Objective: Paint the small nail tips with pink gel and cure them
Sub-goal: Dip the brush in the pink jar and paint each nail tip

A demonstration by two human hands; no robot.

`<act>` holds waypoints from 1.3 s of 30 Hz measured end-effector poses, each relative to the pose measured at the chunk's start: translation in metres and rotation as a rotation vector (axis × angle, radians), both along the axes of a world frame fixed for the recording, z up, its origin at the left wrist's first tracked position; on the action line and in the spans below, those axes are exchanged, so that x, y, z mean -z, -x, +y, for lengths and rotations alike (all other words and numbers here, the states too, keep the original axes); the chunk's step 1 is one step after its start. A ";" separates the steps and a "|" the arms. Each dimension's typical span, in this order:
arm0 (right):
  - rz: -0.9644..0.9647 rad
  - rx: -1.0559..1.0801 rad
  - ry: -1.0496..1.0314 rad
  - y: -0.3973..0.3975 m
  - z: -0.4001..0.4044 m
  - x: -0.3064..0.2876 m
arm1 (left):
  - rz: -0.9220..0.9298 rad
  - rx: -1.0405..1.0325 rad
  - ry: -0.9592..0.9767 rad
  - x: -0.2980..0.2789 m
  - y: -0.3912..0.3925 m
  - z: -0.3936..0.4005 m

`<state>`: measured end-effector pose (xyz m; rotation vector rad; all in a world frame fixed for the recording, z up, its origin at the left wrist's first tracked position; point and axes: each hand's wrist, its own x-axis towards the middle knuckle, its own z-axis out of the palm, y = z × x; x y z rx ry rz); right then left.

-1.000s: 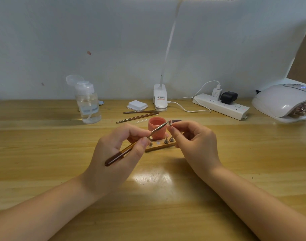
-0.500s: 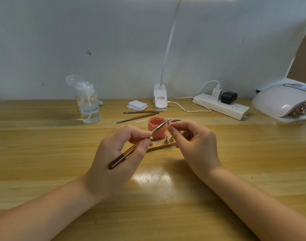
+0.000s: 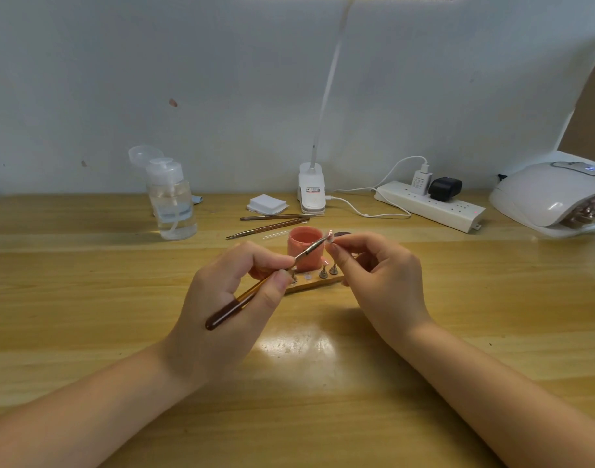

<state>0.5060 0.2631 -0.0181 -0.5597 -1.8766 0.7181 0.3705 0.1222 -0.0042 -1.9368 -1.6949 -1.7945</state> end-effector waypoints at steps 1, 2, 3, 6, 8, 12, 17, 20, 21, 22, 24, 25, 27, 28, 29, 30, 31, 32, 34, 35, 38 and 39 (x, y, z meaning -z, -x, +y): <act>0.005 0.006 0.016 0.000 0.001 0.000 | 0.000 0.002 -0.003 0.000 0.000 0.000; 0.006 0.011 0.025 0.000 0.001 0.000 | 0.000 0.001 -0.008 0.000 0.000 -0.001; 0.004 0.014 0.028 0.000 0.002 0.000 | -0.002 -0.002 -0.012 0.000 0.001 -0.001; 0.000 0.008 0.026 0.000 0.001 0.000 | -0.037 -0.009 -0.018 -0.001 0.000 -0.002; -0.006 0.006 0.015 -0.001 0.000 0.000 | -0.035 -0.008 -0.019 -0.002 -0.001 -0.001; -0.009 0.015 0.002 0.000 0.001 -0.001 | 0.012 -0.026 0.007 -0.001 -0.002 0.000; -0.021 0.015 0.000 -0.001 0.001 -0.001 | 0.017 -0.035 -0.002 -0.001 -0.003 -0.002; -0.022 0.013 -0.008 -0.001 0.001 -0.001 | -0.012 -0.037 -0.011 -0.002 -0.002 -0.001; -0.023 0.015 -0.013 -0.001 0.001 0.000 | -0.014 -0.039 -0.007 -0.002 -0.002 -0.001; -0.024 0.017 -0.017 -0.001 0.001 0.000 | -0.011 -0.041 -0.001 -0.002 -0.003 -0.001; -0.022 0.016 -0.017 -0.001 0.001 0.000 | -0.007 -0.033 0.017 -0.001 -0.004 0.000; -0.019 0.014 -0.014 -0.001 0.001 0.000 | -0.006 -0.025 0.027 -0.001 -0.004 0.000; -0.019 0.011 -0.008 0.000 0.002 0.000 | -0.002 -0.014 0.030 0.000 -0.003 -0.001; -0.021 0.009 -0.003 0.000 0.002 0.000 | 0.000 -0.013 0.022 0.000 -0.003 -0.001; -0.023 0.005 0.004 0.000 0.002 0.000 | 0.001 -0.012 0.012 -0.001 -0.002 -0.001; -0.023 -0.001 0.014 0.000 0.002 0.001 | 0.000 -0.012 0.002 -0.001 -0.002 -0.001; -0.022 -0.010 0.025 0.000 0.003 0.001 | -0.005 -0.012 -0.004 -0.001 -0.002 -0.001; -0.020 -0.018 0.035 0.000 0.003 0.002 | -0.015 -0.012 -0.007 -0.001 -0.002 -0.001; -0.019 -0.030 0.039 0.000 0.003 0.002 | -0.038 -0.007 -0.007 0.000 -0.003 -0.001; -0.021 -0.033 0.036 0.000 0.003 0.003 | -0.038 -0.002 -0.003 0.000 -0.003 0.000; -0.025 -0.037 0.034 0.000 0.003 0.003 | -0.018 0.002 0.019 0.001 -0.003 0.000; -0.026 -0.037 0.036 0.000 0.003 0.002 | -0.012 0.002 0.019 0.001 -0.003 -0.001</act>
